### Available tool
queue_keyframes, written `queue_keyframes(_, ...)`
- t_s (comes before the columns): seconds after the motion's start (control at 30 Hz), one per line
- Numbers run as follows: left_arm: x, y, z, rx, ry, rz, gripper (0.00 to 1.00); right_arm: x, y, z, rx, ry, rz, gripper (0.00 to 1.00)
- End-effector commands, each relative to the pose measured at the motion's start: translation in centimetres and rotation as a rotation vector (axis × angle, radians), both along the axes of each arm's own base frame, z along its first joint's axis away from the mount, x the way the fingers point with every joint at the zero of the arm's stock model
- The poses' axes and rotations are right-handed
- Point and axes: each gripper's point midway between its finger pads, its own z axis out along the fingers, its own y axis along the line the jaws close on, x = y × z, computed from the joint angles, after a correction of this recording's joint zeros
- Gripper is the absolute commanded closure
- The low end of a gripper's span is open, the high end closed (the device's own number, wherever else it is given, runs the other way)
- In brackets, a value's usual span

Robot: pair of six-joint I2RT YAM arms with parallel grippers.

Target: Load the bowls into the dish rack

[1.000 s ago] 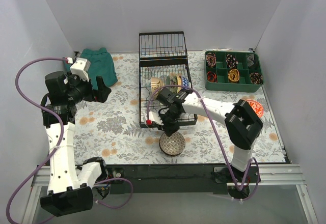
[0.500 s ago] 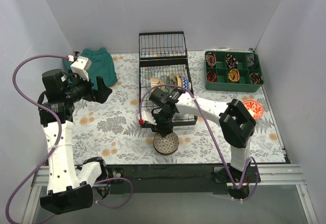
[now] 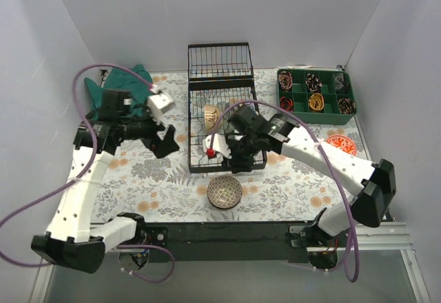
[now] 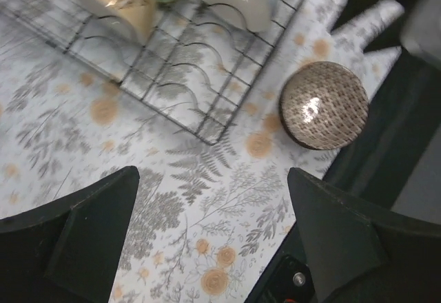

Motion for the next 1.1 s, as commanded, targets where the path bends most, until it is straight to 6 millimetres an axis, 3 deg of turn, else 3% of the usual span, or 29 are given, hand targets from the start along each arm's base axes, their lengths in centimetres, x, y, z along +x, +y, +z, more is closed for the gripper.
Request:
queue_keyframes(0.0, -3.0, -6.2, -1.9, 0.123, 0.032, -0.232, 0.12, 6.2, -3.3, 3.9, 0.090, -0.084, -0.391, 0.48)
queue_keyframes(0.03, -3.1, -7.6, -1.9, 0.125, 0.024, -0.272, 0.12, 7.8, -4.1, 5.2, 0.129, -0.082, -0.482, 0.45)
queue_keyframes(0.07, -4.0, -9.4, -2.5, 0.139, 0.032, -0.341, 0.12, 11.3, -6.6, 7.1, 0.189, -0.097, -0.637, 0.37)
queue_keyframes(0.13, -4.6, -11.2, -3.5, 0.156, 0.035, -0.393, 0.12, 13.9, -9.4, 8.7, 0.256, -0.040, -0.849, 0.32)
queue_keyframes(0.17, -5.7, -12.6, -4.6, 0.196, 0.041, -0.443, 0.12, 15.8, -12.3, 9.4, 0.282, -0.040, -0.964, 0.32)
queue_keyframes(0.23, -7.3, -14.6, -5.7, 0.187, 0.054, -0.491, 0.13, 16.7, -14.7, 9.3, 0.293, -0.020, -1.060, 0.32)
queue_keyframes(0.27, -9.1, -16.1, -6.0, 0.177, 0.070, -0.548, 0.14, 17.1, -16.7, 9.3, 0.297, -0.026, -1.122, 0.32)
queue_keyframes(0.37, -11.5, -18.8, -7.0, 0.149, 0.142, -0.533, 0.19, 16.5, -19.8, 8.6, 0.300, -0.022, -1.210, 0.32)
queue_keyframes(0.4, -12.1, -19.2, -7.3, 0.152, 0.165, -0.534, 0.21, 16.0, -20.5, 7.5, 0.283, -0.006, -1.228, 0.32)
queue_keyframes(0.53, -15.1, -20.4, -9.8, 0.167, 0.269, -0.537, 0.32, 14.5, -22.9, 6.7, 0.304, -0.018, -1.294, 0.32)
queue_keyframes(0.63, -17.6, -20.8, -11.8, 0.186, 0.338, -0.537, 0.33, 13.5, -24.4, 5.9, 0.319, 0.001, -1.353, 0.32)
queue_keyframes(0.7, -17.5, -20.7, -13.2, 0.220, 0.343, -0.518, 0.29, 13.1, -25.7, 5.6, 0.328, 0.008, -1.398, 0.32)
queue_keyframes(0.87, -14.7, -20.8, -17.0, 0.374, 0.329, -0.366, 0.27, 11.1, -26.3, 4.8, 0.347, 0.018, -1.422, 0.32)
queue_keyframes(1.07, -13.9, -21.6, -18.0, 0.349, 0.310, -0.321, 0.31, 9.8, -26.4, 4.6, 0.375, 0.049, -1.434, 0.32)
